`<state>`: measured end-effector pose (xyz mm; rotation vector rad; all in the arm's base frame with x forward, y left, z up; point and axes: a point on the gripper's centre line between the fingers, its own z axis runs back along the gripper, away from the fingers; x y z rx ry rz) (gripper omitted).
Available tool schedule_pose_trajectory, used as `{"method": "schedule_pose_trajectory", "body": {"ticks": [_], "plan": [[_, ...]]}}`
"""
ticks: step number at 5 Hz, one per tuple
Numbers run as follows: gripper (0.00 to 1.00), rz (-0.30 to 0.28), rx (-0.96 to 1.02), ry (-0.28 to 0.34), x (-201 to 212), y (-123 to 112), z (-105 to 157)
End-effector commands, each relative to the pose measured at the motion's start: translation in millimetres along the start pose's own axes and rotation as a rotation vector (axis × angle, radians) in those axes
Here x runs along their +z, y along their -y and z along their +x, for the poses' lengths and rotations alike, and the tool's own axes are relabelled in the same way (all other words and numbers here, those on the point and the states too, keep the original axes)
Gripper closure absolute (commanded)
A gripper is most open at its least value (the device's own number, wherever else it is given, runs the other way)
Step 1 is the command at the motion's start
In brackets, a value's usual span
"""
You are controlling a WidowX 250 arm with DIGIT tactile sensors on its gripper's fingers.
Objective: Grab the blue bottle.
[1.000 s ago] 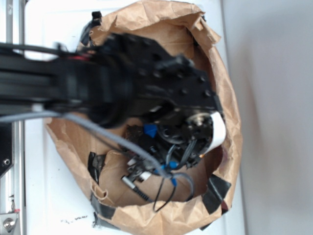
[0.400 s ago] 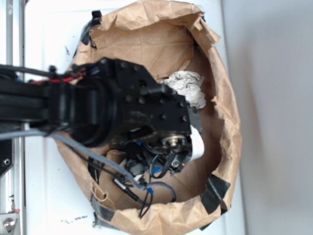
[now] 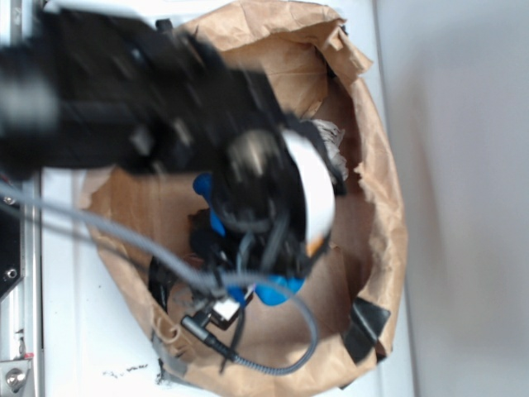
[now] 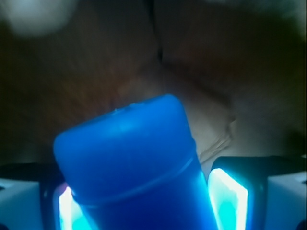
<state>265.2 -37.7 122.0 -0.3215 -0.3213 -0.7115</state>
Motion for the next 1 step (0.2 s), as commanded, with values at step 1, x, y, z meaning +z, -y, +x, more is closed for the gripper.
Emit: {"method": "schedule_pose_trajectory", "body": {"ticks": [1], "plan": [[1.0,0.108,0.071,0.061,55.9,14.9,20.7]]}}
